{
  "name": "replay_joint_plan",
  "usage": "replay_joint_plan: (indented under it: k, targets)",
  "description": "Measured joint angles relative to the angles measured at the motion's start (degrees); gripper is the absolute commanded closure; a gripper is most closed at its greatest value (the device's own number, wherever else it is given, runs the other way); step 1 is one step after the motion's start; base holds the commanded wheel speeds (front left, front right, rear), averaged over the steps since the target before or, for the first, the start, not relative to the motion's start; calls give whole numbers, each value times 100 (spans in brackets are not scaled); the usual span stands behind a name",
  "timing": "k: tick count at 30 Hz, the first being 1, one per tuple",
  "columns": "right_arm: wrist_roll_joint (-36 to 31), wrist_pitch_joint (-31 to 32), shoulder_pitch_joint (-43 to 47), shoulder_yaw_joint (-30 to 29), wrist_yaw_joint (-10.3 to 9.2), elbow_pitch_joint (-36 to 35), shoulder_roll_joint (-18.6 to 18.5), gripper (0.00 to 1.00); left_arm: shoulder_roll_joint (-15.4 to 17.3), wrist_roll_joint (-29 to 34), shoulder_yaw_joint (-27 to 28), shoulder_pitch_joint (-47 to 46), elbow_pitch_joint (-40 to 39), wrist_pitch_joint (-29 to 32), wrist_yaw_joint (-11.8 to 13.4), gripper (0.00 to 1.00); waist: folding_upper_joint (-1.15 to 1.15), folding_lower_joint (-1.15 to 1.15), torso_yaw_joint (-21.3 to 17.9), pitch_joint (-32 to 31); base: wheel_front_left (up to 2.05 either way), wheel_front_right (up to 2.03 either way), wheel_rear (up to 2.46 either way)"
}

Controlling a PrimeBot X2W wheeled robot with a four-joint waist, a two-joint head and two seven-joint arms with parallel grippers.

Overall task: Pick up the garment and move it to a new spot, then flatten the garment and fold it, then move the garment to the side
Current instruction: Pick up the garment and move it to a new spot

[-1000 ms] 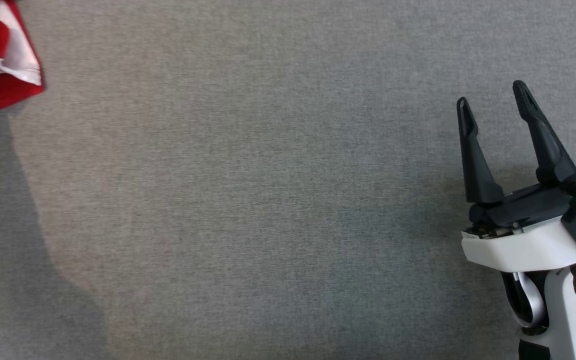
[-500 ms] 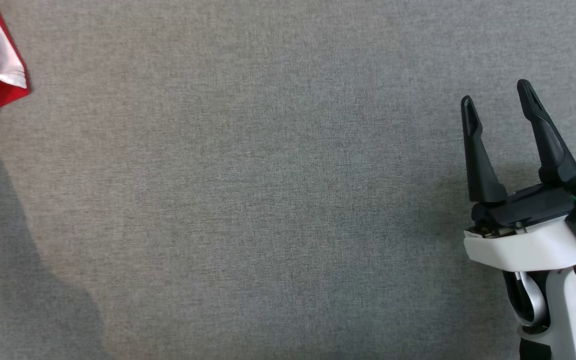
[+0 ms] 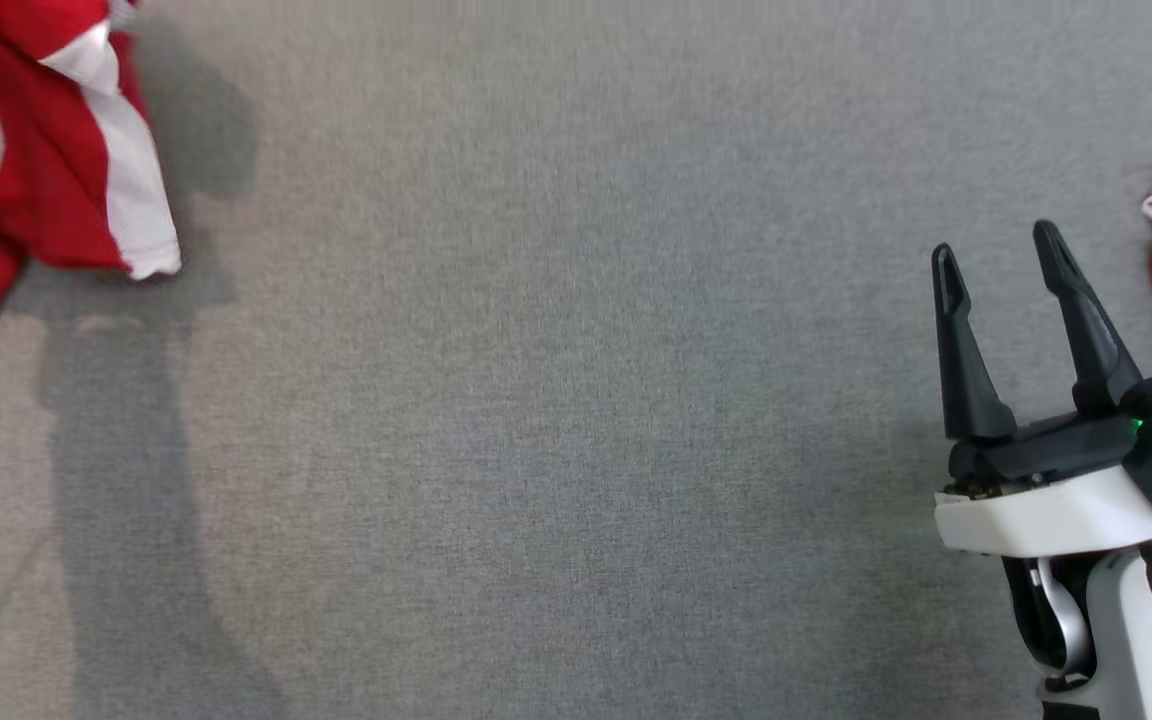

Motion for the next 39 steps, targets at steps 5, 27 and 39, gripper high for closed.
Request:
replay_joint_plan:
  k: [5, 27, 39]
  targets:
    - [98, -54, 211, -88, 0, 145, 0, 0, -235, -245, -799, 80, -337, -78, -37, 100, 0, 0, -33, -548, 0, 0, 0]
    - [432, -60, 917, -319, 0, 201, -1, 0, -635, -2702, -4741, 826, -2506, 43, -38, 100, 0, 0, -986, -1426, 0, 0, 0]
    - [592, -252, 673, -164, 0, 526, 0, 0, -1752, -2706, -4846, 1237, -602, -516, 9, 100, 0, 0, -1323, -1010, 0, 0, 0]
